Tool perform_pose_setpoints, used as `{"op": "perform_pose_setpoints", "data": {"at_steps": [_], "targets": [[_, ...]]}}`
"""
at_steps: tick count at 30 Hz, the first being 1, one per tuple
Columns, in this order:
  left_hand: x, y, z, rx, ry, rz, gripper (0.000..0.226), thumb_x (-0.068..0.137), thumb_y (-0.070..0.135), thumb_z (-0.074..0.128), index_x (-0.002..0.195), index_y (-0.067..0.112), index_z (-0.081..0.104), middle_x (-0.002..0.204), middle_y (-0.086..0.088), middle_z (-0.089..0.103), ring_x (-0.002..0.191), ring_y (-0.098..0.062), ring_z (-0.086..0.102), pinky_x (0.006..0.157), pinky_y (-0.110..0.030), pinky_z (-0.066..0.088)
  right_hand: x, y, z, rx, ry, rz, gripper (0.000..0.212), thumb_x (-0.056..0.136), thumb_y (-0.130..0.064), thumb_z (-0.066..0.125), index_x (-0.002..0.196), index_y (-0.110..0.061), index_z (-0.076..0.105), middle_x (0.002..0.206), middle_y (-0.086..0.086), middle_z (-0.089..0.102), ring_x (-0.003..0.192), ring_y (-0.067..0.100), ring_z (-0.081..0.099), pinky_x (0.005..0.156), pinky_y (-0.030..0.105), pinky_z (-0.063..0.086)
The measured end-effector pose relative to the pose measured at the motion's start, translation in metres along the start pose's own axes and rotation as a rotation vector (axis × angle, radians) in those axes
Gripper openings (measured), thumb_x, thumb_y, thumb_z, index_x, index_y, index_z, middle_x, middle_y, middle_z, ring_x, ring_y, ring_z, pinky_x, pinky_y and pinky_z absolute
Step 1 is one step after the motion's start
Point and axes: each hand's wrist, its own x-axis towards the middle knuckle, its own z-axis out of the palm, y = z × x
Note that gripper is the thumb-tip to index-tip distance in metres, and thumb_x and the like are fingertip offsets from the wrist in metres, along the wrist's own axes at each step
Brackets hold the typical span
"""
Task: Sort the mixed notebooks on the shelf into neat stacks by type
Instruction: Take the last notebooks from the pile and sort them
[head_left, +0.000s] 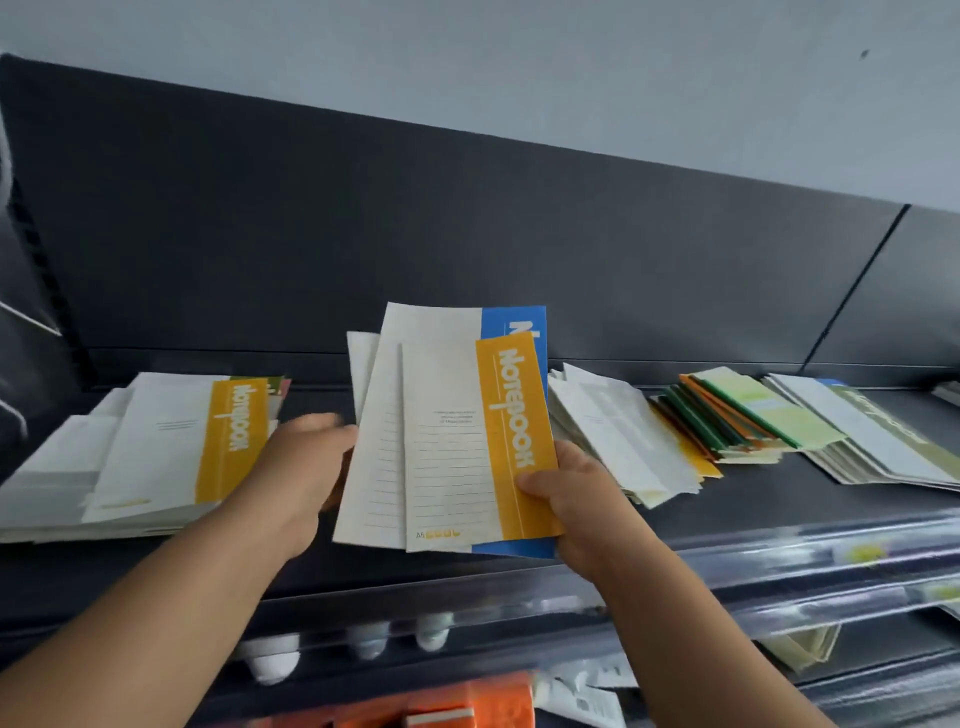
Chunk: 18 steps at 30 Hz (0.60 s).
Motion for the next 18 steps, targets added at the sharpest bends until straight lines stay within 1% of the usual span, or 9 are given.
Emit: {"op": "perform_pose_setpoints", "data": {"at_steps": [1, 2, 3, 6, 9, 11, 13, 15, 18], "targets": [[-0.008, 0.002, 0.012, -0.027, -0.034, -0.011, 0.013, 0.098, 0.017, 0.052, 0.1, 0.013, 0.065, 0.098, -0.009, 0.07, 0.096, -0.029, 0.064, 0.086, -0.044, 0.051, -0.005, -0.001, -0.013, -0.026, 0.013, -0.019, 0.03, 0.094, 0.0, 0.053, 0.112, -0.021, 0.062, 0.103, 0.003, 0.074, 0.097, 0.027, 0.07, 0.087, 0.048, 0.057], [-0.015, 0.004, 0.025, -0.034, -0.052, -0.008, 0.015, 0.099, 0.016, 0.051, 0.091, 0.016, 0.065, 0.094, -0.009, 0.07, 0.093, -0.029, 0.065, 0.083, -0.042, 0.051, -0.01, -0.002, -0.027, -0.049, 0.031, -0.035, 0.028, 0.094, -0.002, 0.054, 0.111, -0.022, 0.062, 0.103, 0.002, 0.074, 0.097, 0.026, 0.07, 0.088, 0.049, 0.056], [-0.02, 0.004, 0.037, -0.027, -0.06, -0.003, 0.018, 0.099, 0.015, 0.051, 0.088, 0.02, 0.063, 0.094, -0.008, 0.07, 0.093, -0.028, 0.065, 0.082, -0.041, 0.052, -0.015, -0.003, -0.041, -0.067, 0.05, -0.046, 0.026, 0.094, -0.003, 0.054, 0.108, -0.023, 0.063, 0.103, 0.001, 0.074, 0.097, 0.026, 0.069, 0.088, 0.048, 0.056], [-0.039, 0.004, 0.075, -0.002, -0.08, 0.027, 0.016, 0.098, 0.015, 0.052, 0.09, 0.023, 0.062, 0.098, -0.008, 0.07, 0.094, -0.027, 0.065, 0.081, -0.042, 0.054, -0.028, -0.002, -0.083, -0.076, 0.091, -0.064, 0.025, 0.094, -0.001, 0.055, 0.101, -0.022, 0.064, 0.099, 0.003, 0.074, 0.093, 0.025, 0.07, 0.085, 0.047, 0.058], [-0.054, 0.001, 0.112, 0.037, -0.092, 0.051, 0.01, 0.095, 0.014, 0.056, 0.094, 0.018, 0.066, 0.102, -0.01, 0.071, 0.096, -0.03, 0.066, 0.088, -0.049, 0.053, -0.043, 0.0, -0.127, -0.08, 0.105, -0.074, 0.024, 0.094, 0.0, 0.054, 0.099, -0.022, 0.064, 0.096, 0.003, 0.075, 0.091, 0.025, 0.071, 0.081, 0.045, 0.058], [-0.064, 0.001, 0.136, 0.023, -0.098, 0.064, 0.01, 0.094, 0.011, 0.058, 0.09, 0.011, 0.066, 0.094, -0.013, 0.072, 0.084, -0.028, 0.068, 0.075, -0.042, 0.057, -0.051, 0.003, -0.154, -0.083, 0.12, -0.079, 0.024, 0.094, -0.001, 0.055, 0.102, -0.022, 0.064, 0.096, 0.001, 0.075, 0.091, 0.025, 0.071, 0.079, 0.044, 0.058], [-0.073, 0.001, 0.159, -0.015, -0.106, 0.072, 0.009, 0.094, 0.008, 0.058, 0.087, 0.009, 0.065, 0.089, -0.015, 0.072, 0.074, -0.026, 0.067, 0.059, -0.033, 0.053, -0.057, 0.005, -0.178, -0.08, 0.145, -0.085, 0.025, 0.094, -0.001, 0.055, 0.102, -0.022, 0.064, 0.093, 0.001, 0.075, 0.09, 0.025, 0.071, 0.076, 0.042, 0.058], [-0.08, 0.004, 0.179, -0.05, -0.113, 0.067, 0.008, 0.095, 0.008, 0.057, 0.09, 0.009, 0.064, 0.088, -0.012, 0.072, 0.077, -0.025, 0.068, 0.057, -0.031, 0.052, -0.062, 0.005, -0.199, -0.072, 0.186, -0.09, 0.026, 0.094, 0.001, 0.054, 0.101, -0.022, 0.064, 0.093, 0.002, 0.074, 0.09, 0.025, 0.069, 0.072, 0.039, 0.056], [-0.081, 0.012, 0.2, -0.055, -0.091, 0.092, 0.009, 0.096, 0.006, 0.054, 0.094, 0.007, 0.063, 0.093, -0.01, 0.071, 0.085, -0.027, 0.068, 0.063, -0.036, 0.056, -0.066, 0.004, -0.228, -0.042, 0.25, -0.092, 0.029, 0.093, 0.003, 0.052, 0.104, -0.021, 0.063, 0.099, 0.004, 0.073, 0.092, 0.027, 0.067, 0.071, 0.038, 0.054]]}}
